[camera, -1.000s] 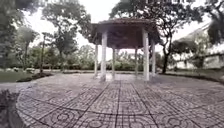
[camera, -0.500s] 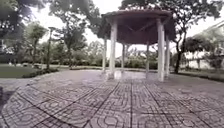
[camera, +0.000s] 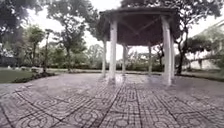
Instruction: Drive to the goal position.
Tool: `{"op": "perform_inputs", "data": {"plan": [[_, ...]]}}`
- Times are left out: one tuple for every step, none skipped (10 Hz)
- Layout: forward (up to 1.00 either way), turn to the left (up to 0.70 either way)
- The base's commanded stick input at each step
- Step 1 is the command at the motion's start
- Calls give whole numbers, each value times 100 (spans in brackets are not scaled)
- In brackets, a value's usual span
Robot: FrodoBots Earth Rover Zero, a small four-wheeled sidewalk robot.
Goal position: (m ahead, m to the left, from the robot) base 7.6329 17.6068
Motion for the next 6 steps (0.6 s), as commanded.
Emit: {"op": "perform_inputs", "data": {"plan": [[100, 27], [100, 27], [100, 27], [100, 27], [100, 27], [100, 27]]}}
